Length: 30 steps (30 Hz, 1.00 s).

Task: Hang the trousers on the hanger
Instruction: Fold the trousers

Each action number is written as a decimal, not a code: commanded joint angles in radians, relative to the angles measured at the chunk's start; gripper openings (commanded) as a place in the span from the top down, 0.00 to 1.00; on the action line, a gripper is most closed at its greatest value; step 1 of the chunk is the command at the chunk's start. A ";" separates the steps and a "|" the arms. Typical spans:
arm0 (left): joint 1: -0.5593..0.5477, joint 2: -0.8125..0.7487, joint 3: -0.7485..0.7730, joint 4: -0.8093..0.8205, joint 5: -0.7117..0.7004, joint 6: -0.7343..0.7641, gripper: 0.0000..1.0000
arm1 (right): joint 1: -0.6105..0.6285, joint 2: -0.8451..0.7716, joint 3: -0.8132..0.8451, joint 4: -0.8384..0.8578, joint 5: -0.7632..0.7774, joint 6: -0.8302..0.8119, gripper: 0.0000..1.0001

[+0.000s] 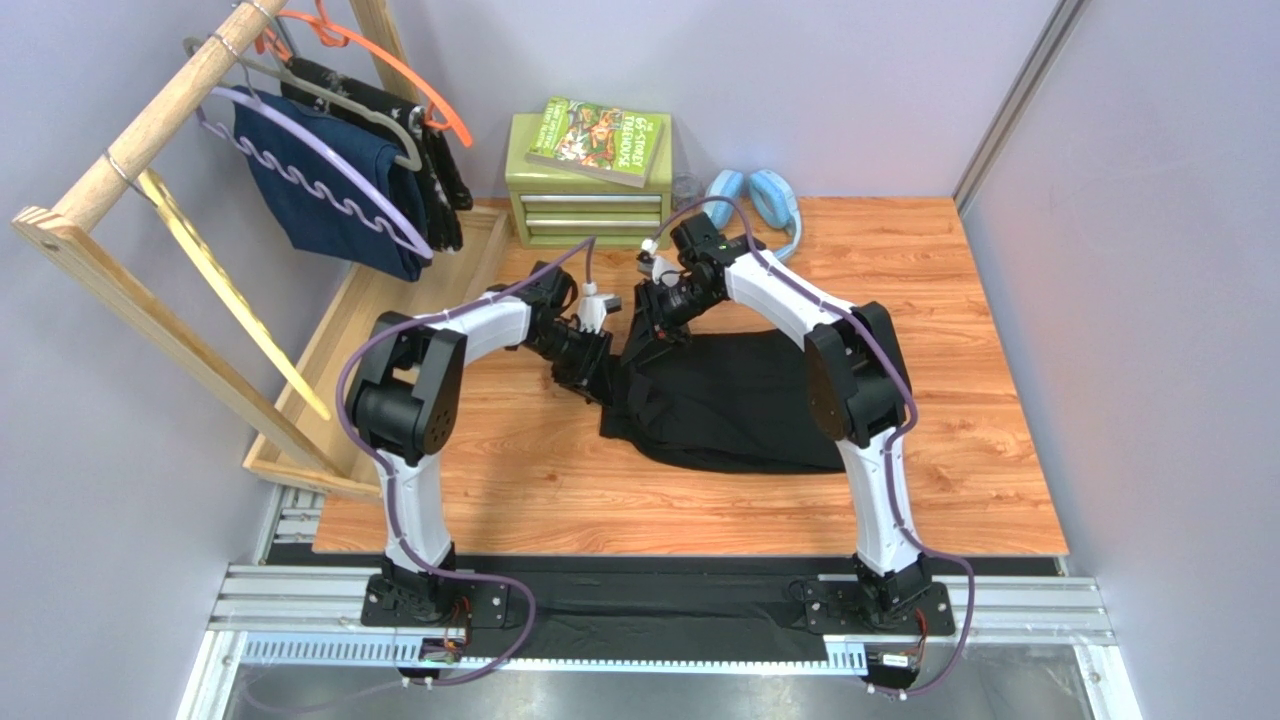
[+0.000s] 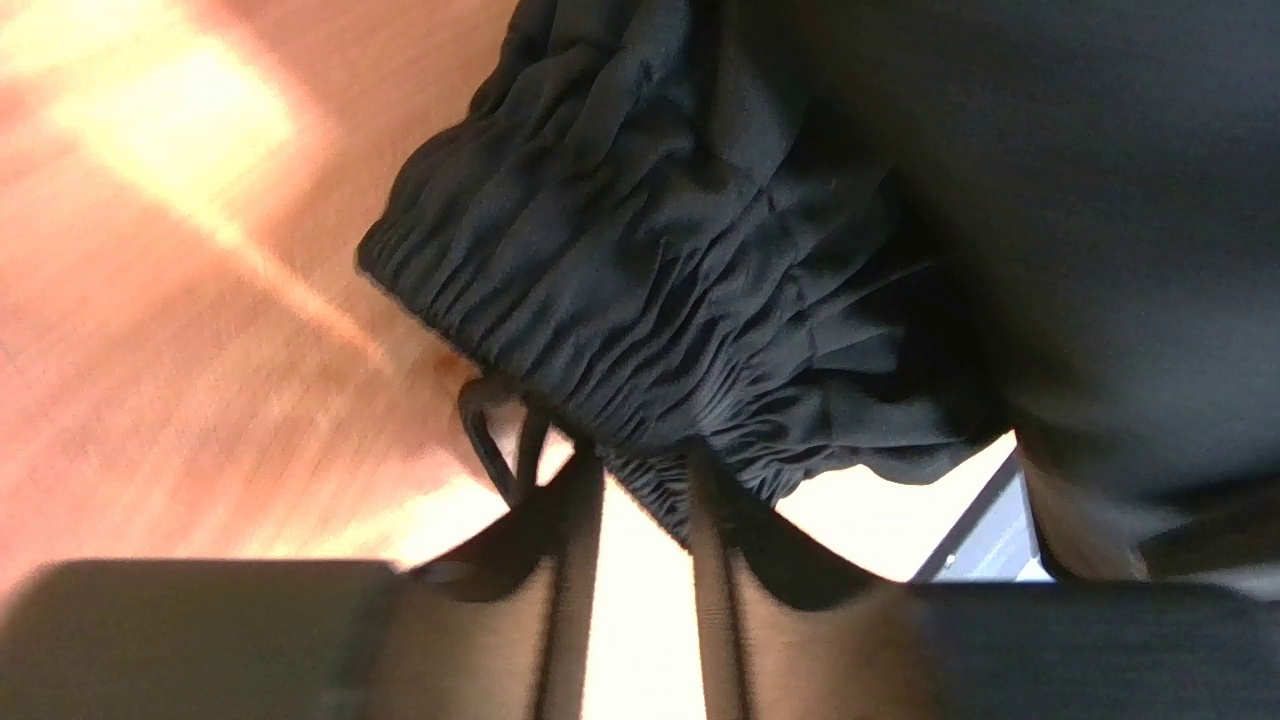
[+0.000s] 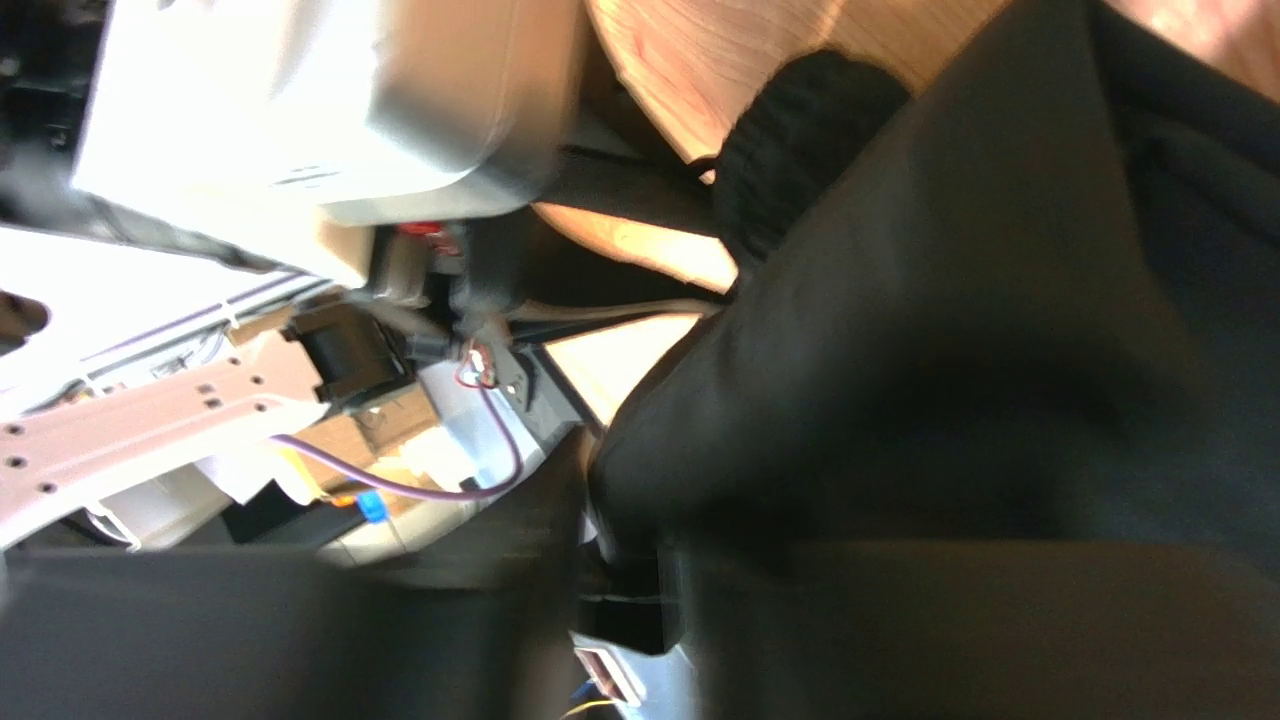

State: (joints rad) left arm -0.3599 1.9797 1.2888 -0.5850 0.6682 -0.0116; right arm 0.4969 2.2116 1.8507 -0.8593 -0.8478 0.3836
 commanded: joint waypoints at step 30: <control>-0.381 0.073 0.431 -0.380 -0.442 0.404 0.49 | -0.643 -0.152 -0.330 -0.409 0.444 -0.787 0.57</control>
State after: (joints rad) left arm -0.7513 2.0880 1.7847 -0.8284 0.3248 0.3202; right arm -0.1562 2.0430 1.5562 -1.3174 -0.5144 -0.3477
